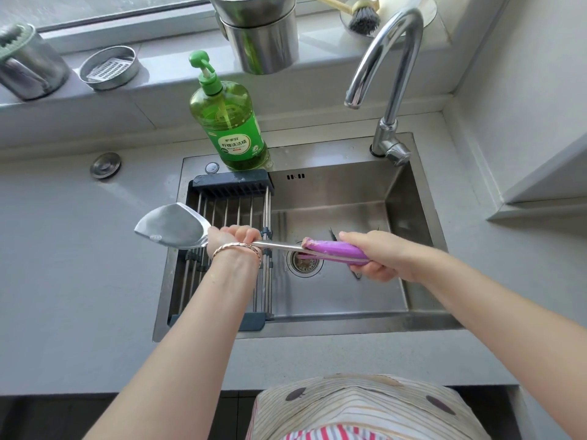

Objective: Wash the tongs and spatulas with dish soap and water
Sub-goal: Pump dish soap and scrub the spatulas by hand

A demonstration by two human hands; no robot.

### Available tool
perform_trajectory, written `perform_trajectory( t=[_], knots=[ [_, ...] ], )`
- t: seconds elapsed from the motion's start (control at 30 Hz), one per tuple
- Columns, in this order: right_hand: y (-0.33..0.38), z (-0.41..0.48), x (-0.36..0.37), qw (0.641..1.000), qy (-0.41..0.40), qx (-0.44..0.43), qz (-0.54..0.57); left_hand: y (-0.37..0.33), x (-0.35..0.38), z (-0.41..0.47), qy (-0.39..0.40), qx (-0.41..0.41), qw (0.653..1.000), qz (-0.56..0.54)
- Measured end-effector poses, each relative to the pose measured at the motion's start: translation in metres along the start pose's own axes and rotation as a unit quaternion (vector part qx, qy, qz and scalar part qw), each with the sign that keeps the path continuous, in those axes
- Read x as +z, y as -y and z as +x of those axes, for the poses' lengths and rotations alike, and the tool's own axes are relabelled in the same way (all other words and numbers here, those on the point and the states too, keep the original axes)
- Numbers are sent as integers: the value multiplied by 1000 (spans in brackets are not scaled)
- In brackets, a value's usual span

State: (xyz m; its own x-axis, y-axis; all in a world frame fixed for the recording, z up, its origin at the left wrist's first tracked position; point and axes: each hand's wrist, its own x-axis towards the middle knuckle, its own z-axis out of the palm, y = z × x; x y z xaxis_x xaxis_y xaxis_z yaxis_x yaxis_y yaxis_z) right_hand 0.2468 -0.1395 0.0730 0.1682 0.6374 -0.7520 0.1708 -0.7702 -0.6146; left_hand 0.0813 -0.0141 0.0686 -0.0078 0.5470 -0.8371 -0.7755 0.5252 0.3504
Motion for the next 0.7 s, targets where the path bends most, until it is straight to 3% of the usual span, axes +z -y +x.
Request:
perform_trajectory(
  t=[0.03,0.07,0.1,0.13,0.17,0.2,0.23,0.3,0.33,0.37,0.43,0.5,0.57,0.6,0.63,0.67,0.7],
  knots=[
    [-5,2,8,994,-75,-36,-70,0,2,-1,-4,4,1000,-3],
    [-10,5,13,956,-207,-93,-184,1,3,-1,-10,9,1000,-9],
    [-14,8,16,885,-326,-172,-286,2,4,0,-14,11,1000,-15],
    [-19,8,19,805,-398,-264,-351,3,3,0,-17,14,1000,-16],
    [-22,7,21,752,-434,-324,-375,5,2,0,-19,15,1000,-12],
    [-26,10,23,754,-415,-347,-372,5,0,0,-16,16,1000,-5],
    [-24,10,21,799,-365,-325,-351,5,-2,-1,-7,15,1000,2],
    [-13,4,14,933,-180,-178,-256,4,-3,-1,21,9,1000,9],
    [-11,3,9,976,-85,-108,-166,1,-3,0,41,5,999,8],
    [-10,3,4,997,-6,-50,-61,-1,-2,0,64,-1,998,2],
    [-6,2,-4,982,113,20,148,-7,3,0,109,-7,994,-20],
    [-1,-2,-7,977,114,43,176,-11,8,-1,119,3,993,-24],
    [-1,0,4,996,-55,-34,-59,-8,10,-4,102,20,994,-20],
    [0,3,7,955,-200,-101,-197,-7,10,-5,90,25,995,-25],
    [-2,6,10,876,-332,-185,-296,-5,10,-5,79,26,996,-34],
    [-6,6,13,793,-419,-273,-347,-4,9,-6,73,24,996,-44],
    [-9,7,14,749,-455,-323,-356,-3,8,-6,71,21,996,-52]
  ],
)
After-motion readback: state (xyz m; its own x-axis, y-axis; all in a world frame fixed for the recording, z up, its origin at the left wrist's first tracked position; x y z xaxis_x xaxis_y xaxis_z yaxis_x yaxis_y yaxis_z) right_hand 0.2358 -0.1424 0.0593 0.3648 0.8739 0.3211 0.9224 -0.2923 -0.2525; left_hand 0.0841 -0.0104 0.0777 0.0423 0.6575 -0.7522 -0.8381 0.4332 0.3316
